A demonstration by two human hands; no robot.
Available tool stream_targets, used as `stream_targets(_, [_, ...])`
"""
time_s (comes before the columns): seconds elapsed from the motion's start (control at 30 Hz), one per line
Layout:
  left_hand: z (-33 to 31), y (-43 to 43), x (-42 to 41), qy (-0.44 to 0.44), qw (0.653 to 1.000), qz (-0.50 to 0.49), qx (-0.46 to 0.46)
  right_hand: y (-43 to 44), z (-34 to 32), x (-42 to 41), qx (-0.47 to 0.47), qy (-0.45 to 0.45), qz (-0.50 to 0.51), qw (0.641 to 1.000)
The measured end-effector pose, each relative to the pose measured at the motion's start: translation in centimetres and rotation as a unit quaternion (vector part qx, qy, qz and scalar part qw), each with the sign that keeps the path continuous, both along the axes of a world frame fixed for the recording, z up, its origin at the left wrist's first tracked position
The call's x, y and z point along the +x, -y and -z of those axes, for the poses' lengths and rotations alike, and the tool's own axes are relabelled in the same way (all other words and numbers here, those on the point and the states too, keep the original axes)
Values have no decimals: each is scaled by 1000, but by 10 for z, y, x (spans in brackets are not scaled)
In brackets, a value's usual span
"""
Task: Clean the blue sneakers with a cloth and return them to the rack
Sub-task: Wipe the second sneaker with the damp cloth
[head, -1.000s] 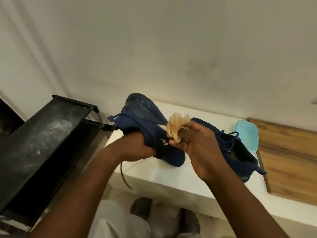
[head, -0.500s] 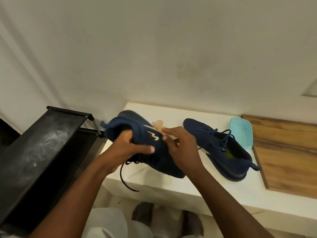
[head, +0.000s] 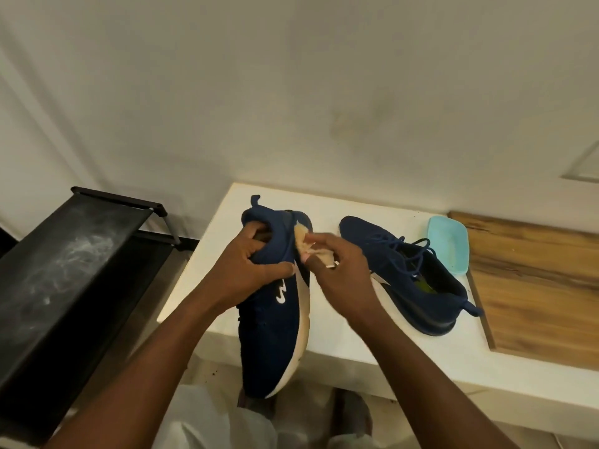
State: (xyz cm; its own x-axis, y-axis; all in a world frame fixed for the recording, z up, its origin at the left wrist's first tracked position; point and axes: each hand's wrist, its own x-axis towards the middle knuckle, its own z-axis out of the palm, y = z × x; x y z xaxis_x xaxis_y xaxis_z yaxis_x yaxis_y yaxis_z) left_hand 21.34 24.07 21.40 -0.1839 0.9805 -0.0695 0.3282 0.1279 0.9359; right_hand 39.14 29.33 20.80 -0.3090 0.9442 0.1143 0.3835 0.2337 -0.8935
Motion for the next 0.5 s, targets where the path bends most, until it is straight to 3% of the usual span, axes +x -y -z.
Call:
stream_targets(0.07, [0, 0, 6, 45, 999, -28, -4, 3, 4, -6, 18, 7, -2, 1000])
stream_targets(0.13, [-6, 2, 12, 147, 986, -74, -14, 5, 0, -10, 63, -1, 14, 998])
stream_targets(0.23, [-21, 5, 20, 342, 926, -145, -62, 8, -18, -16, 166, 28, 11, 986])
stream_targets(0.33, [-28, 3, 13, 486, 853, -157, -109, 18, -30, -18, 183, 127, -40, 974])
stream_targets(0.4, [-32, 1, 6, 509, 835, -164, -134, 24, -30, -13, 200, 189, -58, 960])
stream_targets(0.5, [-41, -3, 6, 467, 858, -166, -136, 24, -28, -6, 288, 207, -29, 935])
